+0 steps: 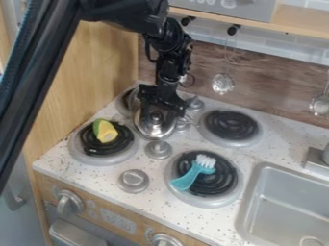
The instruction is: Put the lid on the top right burner
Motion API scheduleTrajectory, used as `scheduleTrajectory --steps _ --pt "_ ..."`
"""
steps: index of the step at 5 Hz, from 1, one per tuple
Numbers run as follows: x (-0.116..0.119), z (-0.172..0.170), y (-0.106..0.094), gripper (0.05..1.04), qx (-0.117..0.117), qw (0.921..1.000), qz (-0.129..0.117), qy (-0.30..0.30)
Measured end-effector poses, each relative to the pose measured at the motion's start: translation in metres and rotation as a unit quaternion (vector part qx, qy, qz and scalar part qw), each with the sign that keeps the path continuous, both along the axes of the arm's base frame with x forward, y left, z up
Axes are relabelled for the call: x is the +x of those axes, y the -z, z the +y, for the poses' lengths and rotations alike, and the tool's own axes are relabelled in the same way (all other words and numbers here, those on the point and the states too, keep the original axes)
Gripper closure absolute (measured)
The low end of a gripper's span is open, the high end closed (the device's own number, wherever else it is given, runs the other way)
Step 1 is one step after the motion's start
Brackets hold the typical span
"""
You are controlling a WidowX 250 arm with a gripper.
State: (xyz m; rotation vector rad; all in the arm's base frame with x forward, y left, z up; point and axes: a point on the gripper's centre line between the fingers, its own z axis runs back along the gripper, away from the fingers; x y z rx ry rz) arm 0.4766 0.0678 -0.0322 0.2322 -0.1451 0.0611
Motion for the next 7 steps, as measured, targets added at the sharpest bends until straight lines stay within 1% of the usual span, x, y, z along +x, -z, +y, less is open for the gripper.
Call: scheduleTrajectory --steps 1,2,3,4,5,6,7 --pt "0.001 -0.002 0.0 0.654 -0.005 1.0 -0.003 0.004" --pt "0.001 -0.001 0.001 0.823 -0.003 1.0 -0.003 0.009" --pt "0.0 0.0 0.003 0.846 0.002 1.0 -0.003 0.009" --pt "-0.006 -0.002 0.002 0.846 -0.002 0.9998 -0.011 0.017" --pt "-0.018 -0.01 -0.014 0.846 -0.023 0.9992 -0.016 0.027" --pt "-0.023 -0.025 -0.031 0.846 -0.061 0.9958 -0.024 0.064" --pt "-0.023 -0.038 -0.033 0.846 -0.092 0.9913 -0.02 0.092"
